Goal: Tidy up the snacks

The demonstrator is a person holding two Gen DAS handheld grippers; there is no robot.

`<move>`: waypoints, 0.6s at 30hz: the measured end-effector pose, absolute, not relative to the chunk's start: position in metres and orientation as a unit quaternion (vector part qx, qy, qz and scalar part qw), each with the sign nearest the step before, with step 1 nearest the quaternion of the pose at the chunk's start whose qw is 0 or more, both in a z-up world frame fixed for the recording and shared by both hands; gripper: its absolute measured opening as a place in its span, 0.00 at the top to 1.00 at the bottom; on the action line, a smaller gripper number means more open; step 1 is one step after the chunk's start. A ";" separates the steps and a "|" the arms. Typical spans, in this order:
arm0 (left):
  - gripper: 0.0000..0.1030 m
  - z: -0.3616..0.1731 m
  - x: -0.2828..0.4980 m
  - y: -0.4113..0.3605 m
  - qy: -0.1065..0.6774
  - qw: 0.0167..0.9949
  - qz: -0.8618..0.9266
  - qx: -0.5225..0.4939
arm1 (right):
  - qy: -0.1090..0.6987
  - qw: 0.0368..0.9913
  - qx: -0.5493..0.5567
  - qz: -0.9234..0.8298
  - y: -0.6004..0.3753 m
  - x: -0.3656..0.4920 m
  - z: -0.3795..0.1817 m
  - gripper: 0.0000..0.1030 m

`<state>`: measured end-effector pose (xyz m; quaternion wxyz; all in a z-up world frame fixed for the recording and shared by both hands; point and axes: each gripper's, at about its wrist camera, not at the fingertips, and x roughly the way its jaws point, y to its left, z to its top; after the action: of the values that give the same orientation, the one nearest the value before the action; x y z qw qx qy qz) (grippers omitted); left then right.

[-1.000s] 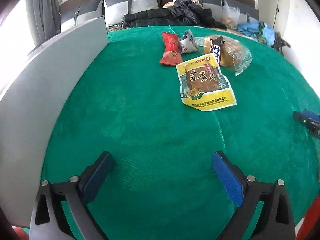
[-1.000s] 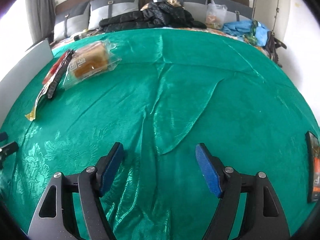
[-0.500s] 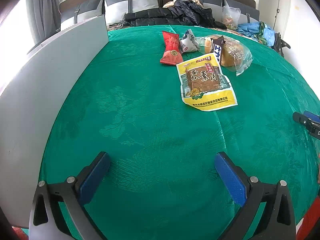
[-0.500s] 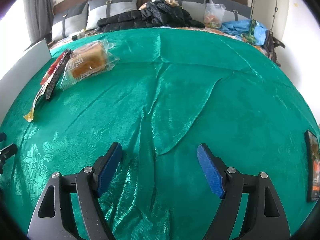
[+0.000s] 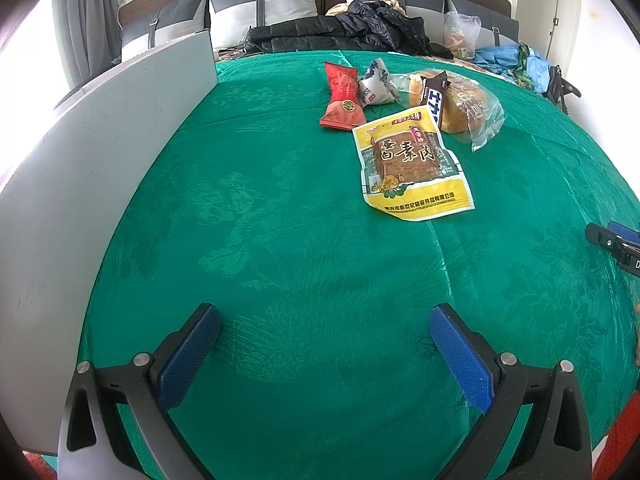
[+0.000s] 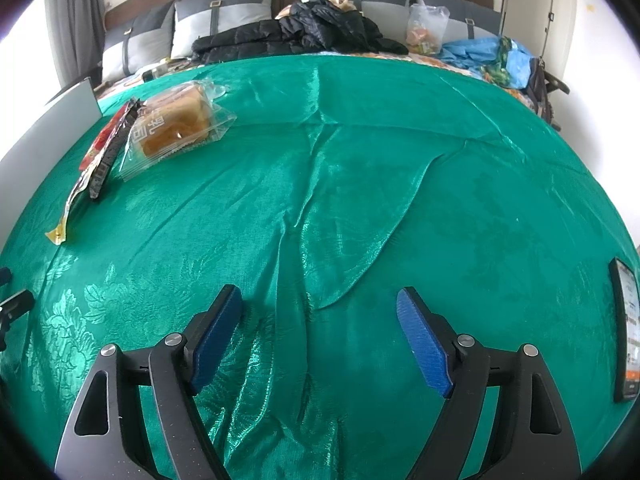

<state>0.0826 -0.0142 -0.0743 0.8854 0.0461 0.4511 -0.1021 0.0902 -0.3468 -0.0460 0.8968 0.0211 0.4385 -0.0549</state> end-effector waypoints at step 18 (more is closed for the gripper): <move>0.00 -0.072 0.081 -0.013 0.449 0.886 -0.104 0.046 | 0.439 0.897 0.022 -0.055 -0.347 0.090 -0.045 0.19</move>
<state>0.0806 -0.0132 -0.0721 0.8863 0.0457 0.4490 -0.1037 0.0897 -0.3471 -0.0454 0.8968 0.0217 0.4386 -0.0545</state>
